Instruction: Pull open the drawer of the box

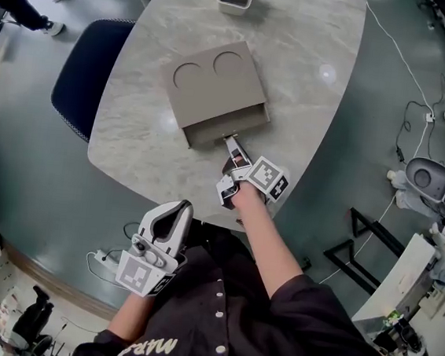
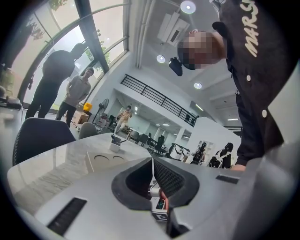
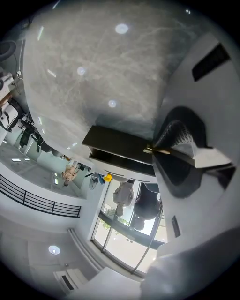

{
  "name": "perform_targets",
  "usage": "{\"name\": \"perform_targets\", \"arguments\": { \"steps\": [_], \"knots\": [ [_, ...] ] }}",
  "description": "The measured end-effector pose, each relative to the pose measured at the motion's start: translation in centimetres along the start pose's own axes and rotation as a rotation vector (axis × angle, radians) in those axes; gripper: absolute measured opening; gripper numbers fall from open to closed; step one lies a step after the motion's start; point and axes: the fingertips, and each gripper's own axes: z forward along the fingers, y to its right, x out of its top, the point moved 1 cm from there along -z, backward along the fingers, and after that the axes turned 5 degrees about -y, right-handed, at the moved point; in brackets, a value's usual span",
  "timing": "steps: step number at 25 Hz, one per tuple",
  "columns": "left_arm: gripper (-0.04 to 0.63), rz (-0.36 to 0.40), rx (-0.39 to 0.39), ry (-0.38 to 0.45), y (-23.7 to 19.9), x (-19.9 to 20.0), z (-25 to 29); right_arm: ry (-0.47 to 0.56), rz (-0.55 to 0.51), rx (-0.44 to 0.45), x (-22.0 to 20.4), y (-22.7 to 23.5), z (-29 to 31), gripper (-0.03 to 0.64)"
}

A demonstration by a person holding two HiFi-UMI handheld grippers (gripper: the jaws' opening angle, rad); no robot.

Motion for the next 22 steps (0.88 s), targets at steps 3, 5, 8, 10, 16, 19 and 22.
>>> {"name": "perform_targets", "arguments": {
  "steps": [3, 5, 8, 10, 16, 19, 22],
  "knots": [
    [0.018, 0.009, -0.002, -0.002, 0.7, -0.1, -0.3, -0.006, -0.006, -0.011, -0.6, 0.6, -1.3, 0.035],
    [0.018, 0.013, -0.004, -0.001, 1.1, -0.1, -0.3, -0.009, -0.005, -0.016, -1.0, 1.0, -2.1, 0.035],
    [0.018, 0.016, -0.010, 0.003, 1.6, -0.2, -0.4, -0.011, 0.001, -0.021, -1.5, 1.6, -3.1, 0.035],
    [0.018, 0.017, -0.016, 0.001, 2.0, -0.3, -0.4, -0.013, 0.003, -0.027, -1.9, 1.9, -3.7, 0.035],
    [0.018, 0.022, -0.024, -0.005, 3.1, -0.9, -0.7, -0.013, 0.003, -0.039, -2.6, 2.8, -5.2, 0.037],
    [0.018, 0.026, -0.024, -0.004, 3.6, -1.0, -1.0, -0.013, 0.001, -0.041, -3.0, 3.2, -5.9, 0.037],
    [0.018, 0.031, -0.021, -0.006, 4.1, -1.2, -1.4, -0.012, 0.006, -0.047, -3.4, 3.6, -6.9, 0.037]
  ]
}}
